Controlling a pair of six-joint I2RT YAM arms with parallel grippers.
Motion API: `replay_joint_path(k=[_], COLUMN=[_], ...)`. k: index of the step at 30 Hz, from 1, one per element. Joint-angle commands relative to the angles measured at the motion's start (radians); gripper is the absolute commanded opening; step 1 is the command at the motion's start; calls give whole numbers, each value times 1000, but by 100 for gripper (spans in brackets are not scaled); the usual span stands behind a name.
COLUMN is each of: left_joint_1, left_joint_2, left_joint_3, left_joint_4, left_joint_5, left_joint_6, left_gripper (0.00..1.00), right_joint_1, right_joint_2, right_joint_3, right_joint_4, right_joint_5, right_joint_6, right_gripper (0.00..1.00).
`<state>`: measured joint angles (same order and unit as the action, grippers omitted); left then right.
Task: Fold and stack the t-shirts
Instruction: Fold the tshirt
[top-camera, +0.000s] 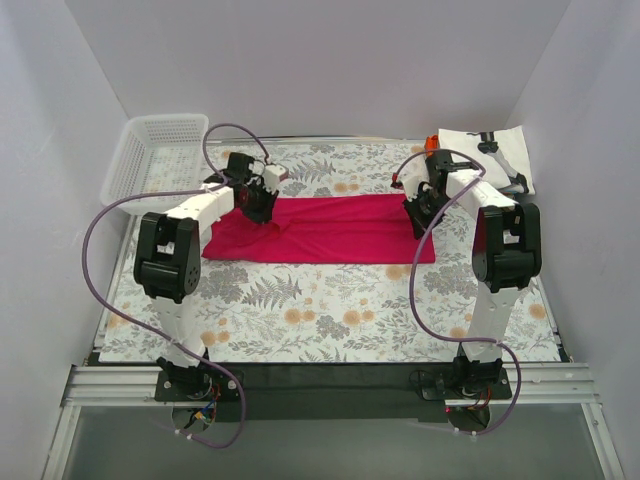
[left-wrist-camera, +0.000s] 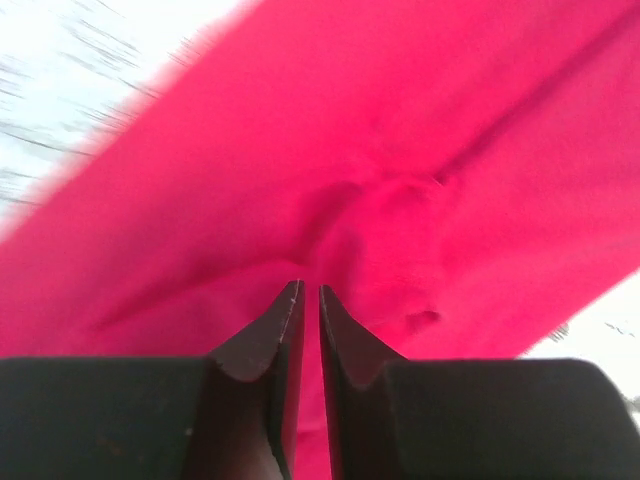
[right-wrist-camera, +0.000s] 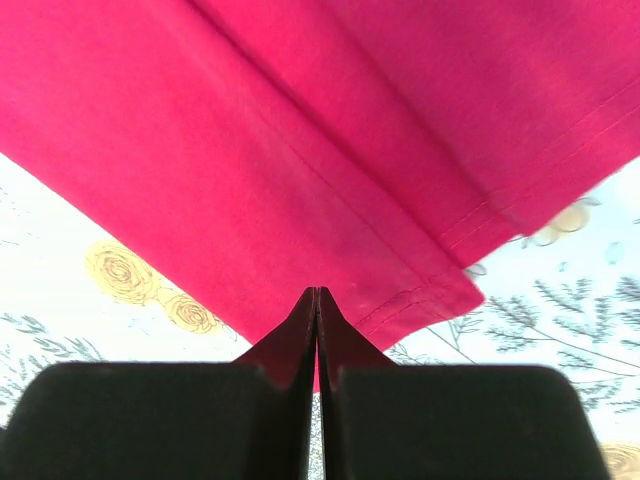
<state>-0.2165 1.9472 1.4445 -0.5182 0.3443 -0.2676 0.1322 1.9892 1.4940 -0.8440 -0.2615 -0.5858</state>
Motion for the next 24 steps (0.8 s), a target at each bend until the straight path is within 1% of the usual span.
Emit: replay_joint_path(k=[1, 3, 5, 8, 10, 14, 15, 17, 20, 21, 23, 24], left_joint_1=[-56, -55, -55, -55, -55, -53, -52, -53, -52, -50, -35, -31], left_joint_2=[-5, 34, 27, -43, -123, -257, -275, -315, -359, -372, -419, -438], left_joint_3=[-79, -90, -110, -127, -127, -162, -173, -215, -295, -315, -358, -395], left_joint_4=[20, 11, 18, 29, 15, 11, 4, -8, -9, -6, 12, 24], left_joint_5=[-36, -48, -59, -51, -22, -21, -24, -50, -97, -109, -116, -126], left_joint_6=[-51, -76, -94, -129, -150, -257, -280, -324, -410, -451, -482, -490], left_gripper=[12, 11, 10, 14, 17, 27, 27, 27, 25, 24, 24, 24], right_joint_1=[0, 1, 7, 21, 30, 37, 44, 50, 56, 58, 60, 63], right_joint_2=[5, 22, 39, 78, 118, 210, 245, 275, 303, 293, 264, 217], right_joint_3=[86, 118, 167, 230, 268, 376, 385, 388, 348, 298, 226, 186], right_joint_4=[-23, -24, -29, -24, -24, -18, -18, -17, -15, -15, -9, -7], right_joint_5=[-60, -74, -81, -78, -74, -61, -52, -10, 27, 33, 38, 38], right_joint_6=[29, 40, 53, 69, 79, 109, 112, 109, 100, 93, 75, 64], right_gripper=[4, 4, 4, 6, 6, 8, 8, 8, 7, 6, 5, 5])
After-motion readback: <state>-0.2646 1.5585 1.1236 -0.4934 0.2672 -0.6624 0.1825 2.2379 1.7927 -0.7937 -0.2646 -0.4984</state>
